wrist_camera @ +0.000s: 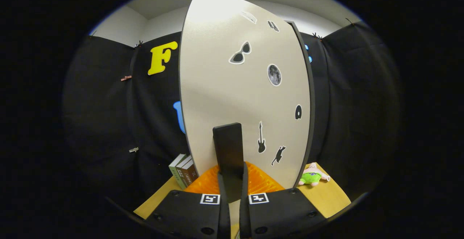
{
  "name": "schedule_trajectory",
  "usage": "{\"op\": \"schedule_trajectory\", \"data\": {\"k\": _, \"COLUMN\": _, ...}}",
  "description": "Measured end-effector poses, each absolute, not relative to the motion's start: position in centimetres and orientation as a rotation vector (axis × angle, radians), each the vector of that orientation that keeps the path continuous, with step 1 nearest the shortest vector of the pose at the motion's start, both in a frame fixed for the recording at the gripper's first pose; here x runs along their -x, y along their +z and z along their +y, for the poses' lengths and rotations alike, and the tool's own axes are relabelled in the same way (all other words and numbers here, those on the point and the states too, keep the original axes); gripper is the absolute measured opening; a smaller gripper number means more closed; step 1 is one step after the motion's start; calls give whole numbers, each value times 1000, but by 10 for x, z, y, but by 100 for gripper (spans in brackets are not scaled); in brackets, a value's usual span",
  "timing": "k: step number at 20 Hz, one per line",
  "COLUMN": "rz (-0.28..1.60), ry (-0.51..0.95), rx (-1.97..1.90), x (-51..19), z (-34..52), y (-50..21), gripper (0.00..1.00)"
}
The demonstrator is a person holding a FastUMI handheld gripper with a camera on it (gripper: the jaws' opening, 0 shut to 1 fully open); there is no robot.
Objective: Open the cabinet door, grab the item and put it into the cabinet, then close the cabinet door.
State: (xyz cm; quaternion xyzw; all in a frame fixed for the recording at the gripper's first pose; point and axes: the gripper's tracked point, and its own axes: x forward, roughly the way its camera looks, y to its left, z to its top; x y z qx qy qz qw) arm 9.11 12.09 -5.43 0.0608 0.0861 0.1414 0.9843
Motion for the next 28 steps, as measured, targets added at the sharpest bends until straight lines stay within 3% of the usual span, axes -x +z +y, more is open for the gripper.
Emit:
{"op": "schedule_trajectory", "data": {"k": 23, "rz": 157, "ry": -2, "rx": -198, "x": -59, "z": 2, "y": -49, "gripper": 11}}
{"op": "schedule_trajectory", "data": {"k": 28, "rz": 122, "ry": -118, "rx": -122, "x": -56, "z": -20, "y": -39, "gripper": 7}}
